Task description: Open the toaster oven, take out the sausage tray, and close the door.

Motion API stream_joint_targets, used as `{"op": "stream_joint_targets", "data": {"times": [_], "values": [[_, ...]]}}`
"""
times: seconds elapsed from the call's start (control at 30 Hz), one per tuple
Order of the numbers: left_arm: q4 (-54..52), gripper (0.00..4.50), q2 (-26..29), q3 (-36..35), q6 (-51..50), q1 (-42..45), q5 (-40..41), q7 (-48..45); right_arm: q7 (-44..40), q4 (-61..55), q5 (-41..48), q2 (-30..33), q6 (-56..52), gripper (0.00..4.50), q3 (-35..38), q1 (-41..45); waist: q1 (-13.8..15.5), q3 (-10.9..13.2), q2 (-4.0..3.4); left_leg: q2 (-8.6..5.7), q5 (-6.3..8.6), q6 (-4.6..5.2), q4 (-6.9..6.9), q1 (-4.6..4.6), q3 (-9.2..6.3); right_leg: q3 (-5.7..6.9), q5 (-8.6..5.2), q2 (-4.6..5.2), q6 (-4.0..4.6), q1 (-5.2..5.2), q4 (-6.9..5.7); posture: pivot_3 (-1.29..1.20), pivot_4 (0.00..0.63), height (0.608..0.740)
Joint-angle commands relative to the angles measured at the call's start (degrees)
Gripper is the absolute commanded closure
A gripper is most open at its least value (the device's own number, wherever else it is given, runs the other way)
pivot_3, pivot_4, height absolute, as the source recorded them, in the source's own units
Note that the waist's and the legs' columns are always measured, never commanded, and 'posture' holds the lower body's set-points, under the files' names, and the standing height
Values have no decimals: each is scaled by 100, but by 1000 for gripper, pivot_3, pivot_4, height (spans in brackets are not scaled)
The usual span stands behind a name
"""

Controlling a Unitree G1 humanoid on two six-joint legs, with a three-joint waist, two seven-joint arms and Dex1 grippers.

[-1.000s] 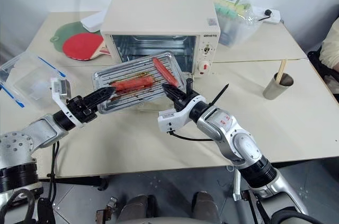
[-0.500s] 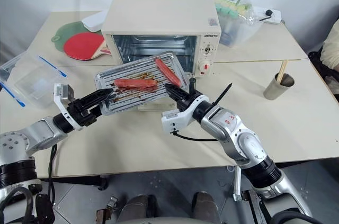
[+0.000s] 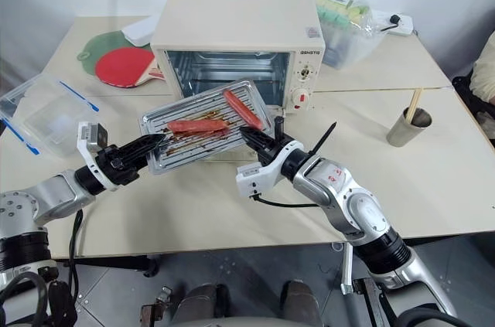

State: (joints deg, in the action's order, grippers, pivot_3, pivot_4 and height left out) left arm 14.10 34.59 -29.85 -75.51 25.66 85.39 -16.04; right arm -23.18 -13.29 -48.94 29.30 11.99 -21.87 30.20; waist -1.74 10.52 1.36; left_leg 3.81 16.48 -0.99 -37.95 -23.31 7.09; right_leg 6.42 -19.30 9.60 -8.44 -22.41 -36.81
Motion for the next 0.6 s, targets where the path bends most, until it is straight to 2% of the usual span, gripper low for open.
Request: {"op": "stream_joint_targets", "data": {"times": [0.03, 0.13, 0.33, 0.57, 0.6], "values": [[-10, 3582, -11, -119, -71, 11, 315, 270, 26, -344, 376, -46, 162, 4500, 205, -33, 1, 0, 0, 0, 0, 0, 0, 0, 0, 0, 0, 0, 0, 0, 0, 0, 150, 740], [-6, 4445, -46, -135, -39, 6, 544, 617, -14, -353, 413, -27, 261, 4500, 190, -52, 1, 0, 0, 0, 0, 0, -1, 0, -1, -2, 0, 0, 0, 0, 0, 0, 150, 740], [-216, 4475, -110, 19, 54, -174, 1481, 1599, -134, -331, 624, -65, 338, 4500, 216, -76, 2, 0, 1, 0, 0, 0, -1, 0, -13, -9, 0, 0, 0, 0, 0, 0, 150, 740], [-500, 4475, -96, 422, 679, -691, 2650, 2917, -387, -457, 963, -74, 383, 4500, 251, -166, 6, 0, 1, 0, 0, 0, 0, 2, -30, -17, 0, 0, 0, 1, 0, 0, 150, 740], [-551, 4492, -96, 450, 746, -731, 2722, 2987, -409, -457, 982, -77, 384, 4207, 255, -166, 7, 0, 1, 0, 0, 0, -1, 3, -30, -18, 0, 0, 0, 0, 1, 0, 150, 740]]}}
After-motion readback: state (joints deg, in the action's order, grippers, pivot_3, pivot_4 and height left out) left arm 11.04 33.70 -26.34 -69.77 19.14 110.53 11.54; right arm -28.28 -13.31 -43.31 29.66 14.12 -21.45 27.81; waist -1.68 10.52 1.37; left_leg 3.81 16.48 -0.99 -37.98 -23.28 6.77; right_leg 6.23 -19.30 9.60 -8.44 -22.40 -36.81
